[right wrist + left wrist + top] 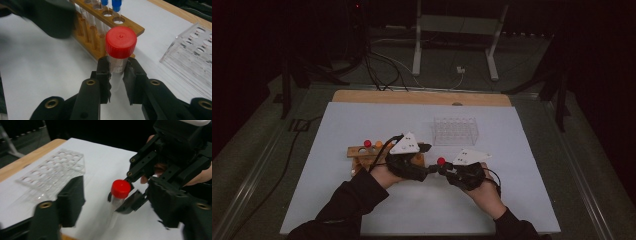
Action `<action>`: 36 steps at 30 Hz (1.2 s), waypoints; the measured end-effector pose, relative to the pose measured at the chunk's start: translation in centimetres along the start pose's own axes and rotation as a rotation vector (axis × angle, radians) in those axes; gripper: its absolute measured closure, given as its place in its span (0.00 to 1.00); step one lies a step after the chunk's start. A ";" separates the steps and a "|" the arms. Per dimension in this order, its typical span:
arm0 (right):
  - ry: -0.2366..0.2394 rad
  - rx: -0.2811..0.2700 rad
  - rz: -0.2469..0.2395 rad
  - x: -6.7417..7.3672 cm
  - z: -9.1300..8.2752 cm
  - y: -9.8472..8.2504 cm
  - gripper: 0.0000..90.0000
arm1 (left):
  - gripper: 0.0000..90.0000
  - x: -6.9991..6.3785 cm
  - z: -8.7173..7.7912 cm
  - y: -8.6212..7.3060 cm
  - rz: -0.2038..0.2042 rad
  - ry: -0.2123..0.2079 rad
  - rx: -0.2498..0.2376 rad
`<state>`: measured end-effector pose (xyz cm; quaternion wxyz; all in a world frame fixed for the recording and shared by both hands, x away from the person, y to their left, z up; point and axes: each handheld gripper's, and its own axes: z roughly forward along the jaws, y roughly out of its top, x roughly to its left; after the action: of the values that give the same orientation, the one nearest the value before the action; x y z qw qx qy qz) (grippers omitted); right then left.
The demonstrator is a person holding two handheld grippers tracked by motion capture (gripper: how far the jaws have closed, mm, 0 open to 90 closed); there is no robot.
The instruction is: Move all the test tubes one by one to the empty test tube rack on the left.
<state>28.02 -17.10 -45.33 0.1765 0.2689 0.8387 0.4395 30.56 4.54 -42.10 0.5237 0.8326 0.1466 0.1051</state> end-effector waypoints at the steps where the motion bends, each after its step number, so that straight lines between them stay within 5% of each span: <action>1: 0.000 0.000 0.000 0.0 0.0 0.0 0.83 | 0.41 0.0 0.3 0.1 0.001 0.003 0.004; 11: -0.005 -0.009 -0.001 -0.1 -0.3 0.1 0.83 | 0.75 -0.1 1.7 -0.2 0.023 -0.023 0.022; 18: 0.007 -0.014 0.008 -0.3 -0.3 0.0 0.82 | 0.79 -0.1 1.6 -0.1 0.041 -0.021 0.027; 27: 0.007 -0.032 0.048 -0.9 -0.6 0.0 0.49 | 0.80 0.0 0.2 0.2 0.044 0.012 0.012; 36: -0.006 -0.056 0.080 -1.2 -0.8 -0.4 0.23 | 0.80 0.6 -3.2 0.3 0.037 0.056 0.003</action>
<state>28.42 -18.49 -45.15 0.1686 0.2987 0.8140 0.4687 30.10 7.34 -40.39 0.5161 0.8326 0.1460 0.1379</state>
